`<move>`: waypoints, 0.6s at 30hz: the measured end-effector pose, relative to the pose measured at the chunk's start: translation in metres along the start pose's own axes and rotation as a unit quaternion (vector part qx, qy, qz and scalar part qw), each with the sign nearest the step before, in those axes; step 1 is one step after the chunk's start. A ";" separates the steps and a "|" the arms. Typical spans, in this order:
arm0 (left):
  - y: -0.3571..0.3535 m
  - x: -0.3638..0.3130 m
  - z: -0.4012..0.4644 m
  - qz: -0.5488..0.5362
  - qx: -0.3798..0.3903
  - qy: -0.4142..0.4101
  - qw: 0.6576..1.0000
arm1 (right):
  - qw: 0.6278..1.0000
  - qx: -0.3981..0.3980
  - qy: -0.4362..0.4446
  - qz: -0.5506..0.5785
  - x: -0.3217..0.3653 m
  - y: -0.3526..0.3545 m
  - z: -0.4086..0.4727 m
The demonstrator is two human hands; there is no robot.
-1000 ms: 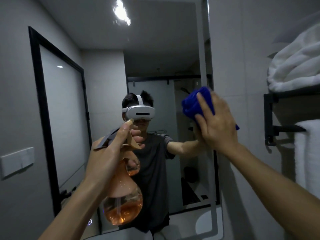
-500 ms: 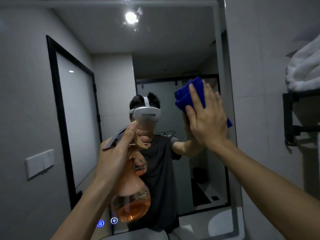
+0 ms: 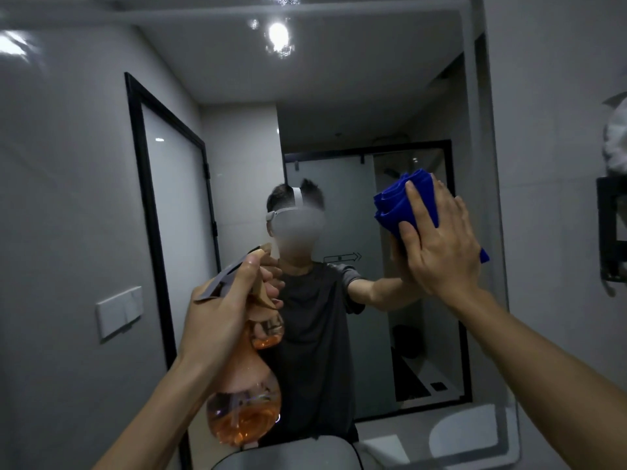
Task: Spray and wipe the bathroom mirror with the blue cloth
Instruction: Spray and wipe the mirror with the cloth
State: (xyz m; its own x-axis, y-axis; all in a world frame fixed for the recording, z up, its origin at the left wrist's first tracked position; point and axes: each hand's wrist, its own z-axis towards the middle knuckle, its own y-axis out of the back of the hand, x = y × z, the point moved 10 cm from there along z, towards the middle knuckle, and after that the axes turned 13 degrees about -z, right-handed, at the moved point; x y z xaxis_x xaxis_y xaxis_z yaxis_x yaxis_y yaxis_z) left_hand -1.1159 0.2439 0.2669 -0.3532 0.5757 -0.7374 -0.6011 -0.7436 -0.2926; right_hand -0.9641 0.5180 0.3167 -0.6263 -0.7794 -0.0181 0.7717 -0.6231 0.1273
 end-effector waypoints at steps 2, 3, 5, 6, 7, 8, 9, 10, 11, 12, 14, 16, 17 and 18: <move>0.008 -0.001 0.000 0.000 0.000 -0.001 1.000 | 1.000 0.006 -0.020 0.004 0.000 0.001 0.000; 0.012 -0.001 0.001 -0.002 0.001 0.003 1.000 | 0.999 0.008 -0.044 0.008 0.000 0.002 0.002; 0.018 -0.002 0.002 -0.005 0.008 0.014 1.000 | 0.994 0.004 -0.111 0.021 0.004 0.006 0.009; 0.021 -0.005 0.002 -0.002 0.010 0.012 1.000 | 0.990 -0.001 -0.139 0.030 0.010 0.009 0.016; 0.023 -0.009 0.003 0.007 0.015 0.005 1.000 | 0.987 -0.005 -0.156 0.037 0.021 0.012 0.024; 0.024 -0.014 0.003 0.017 0.022 -0.004 1.000 | 0.986 -0.007 -0.159 0.041 0.035 0.014 0.034; 0.025 -0.020 0.003 0.026 0.027 -0.014 0.999 | 0.988 -0.008 -0.151 0.040 0.054 0.017 0.042; 0.027 -0.024 0.002 0.032 0.029 -0.022 0.999 | 0.990 -0.007 -0.133 0.037 0.074 0.019 0.049; 0.029 -0.028 0.002 0.033 0.028 -0.029 0.999 | 0.994 -0.007 -0.108 0.034 0.095 0.021 0.053; 0.031 -0.030 0.001 0.031 0.025 -0.033 0.999 | 0.997 -0.008 -0.075 0.030 0.117 0.023 0.051; 0.036 -0.031 0.000 0.012 0.018 -0.033 0.999 | 1.000 -0.005 0.016 0.025 0.160 0.021 0.031; 0.039 -0.029 -0.002 -0.013 0.011 -0.023 1.000 | 0.992 0.004 0.123 0.021 0.191 0.015 -0.004; 0.041 -0.028 -0.002 -0.016 0.009 -0.018 1.000 | 0.985 0.003 0.171 0.017 0.199 0.013 -0.021; 0.043 -0.027 -0.003 -0.013 0.008 -0.012 1.000 | 0.978 -0.002 0.211 0.011 0.201 0.011 -0.034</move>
State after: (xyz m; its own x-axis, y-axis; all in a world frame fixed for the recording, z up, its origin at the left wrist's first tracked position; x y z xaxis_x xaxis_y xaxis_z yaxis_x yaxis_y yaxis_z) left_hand -1.1298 0.1957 0.2722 -0.3546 0.6033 -0.7143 -0.6213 -0.7230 -0.3022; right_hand -1.0783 0.3521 0.2807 -0.5089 -0.7502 -0.4222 0.7853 -0.6055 0.1292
